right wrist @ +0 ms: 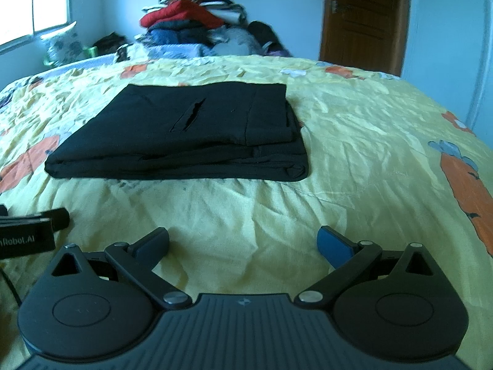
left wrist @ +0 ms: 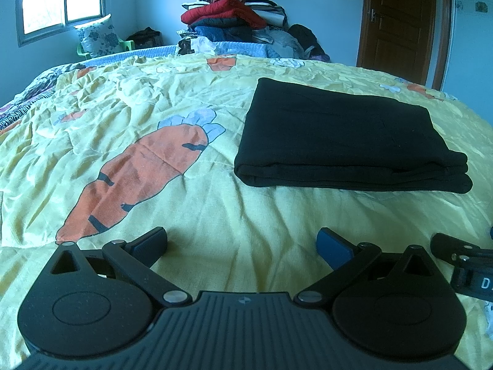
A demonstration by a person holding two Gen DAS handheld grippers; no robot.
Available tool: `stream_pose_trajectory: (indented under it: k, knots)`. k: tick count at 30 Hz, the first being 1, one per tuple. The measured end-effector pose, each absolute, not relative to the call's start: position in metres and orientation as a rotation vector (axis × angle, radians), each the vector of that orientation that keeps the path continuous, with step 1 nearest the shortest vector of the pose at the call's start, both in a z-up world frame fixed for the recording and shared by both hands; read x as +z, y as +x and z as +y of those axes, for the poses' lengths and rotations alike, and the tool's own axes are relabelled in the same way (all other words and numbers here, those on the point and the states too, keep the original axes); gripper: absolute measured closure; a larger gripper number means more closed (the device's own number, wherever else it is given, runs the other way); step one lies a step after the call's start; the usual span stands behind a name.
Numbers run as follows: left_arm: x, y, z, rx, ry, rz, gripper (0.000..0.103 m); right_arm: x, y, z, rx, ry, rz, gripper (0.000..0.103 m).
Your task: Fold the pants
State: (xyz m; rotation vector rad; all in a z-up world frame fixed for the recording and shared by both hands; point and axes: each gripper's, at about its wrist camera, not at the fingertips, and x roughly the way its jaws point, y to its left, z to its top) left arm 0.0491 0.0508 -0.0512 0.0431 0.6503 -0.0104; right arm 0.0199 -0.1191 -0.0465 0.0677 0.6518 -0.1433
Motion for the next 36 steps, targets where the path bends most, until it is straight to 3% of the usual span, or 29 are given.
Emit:
stream_pose_trajectory:
  k: [36]
  knots:
    - [-0.0507, 0.0492, 0.0527, -0.015, 0.032, 0.653, 0.0, -0.0469, 0.0227, -0.1151, -0.147, 0.073, 0.656, 0.0]
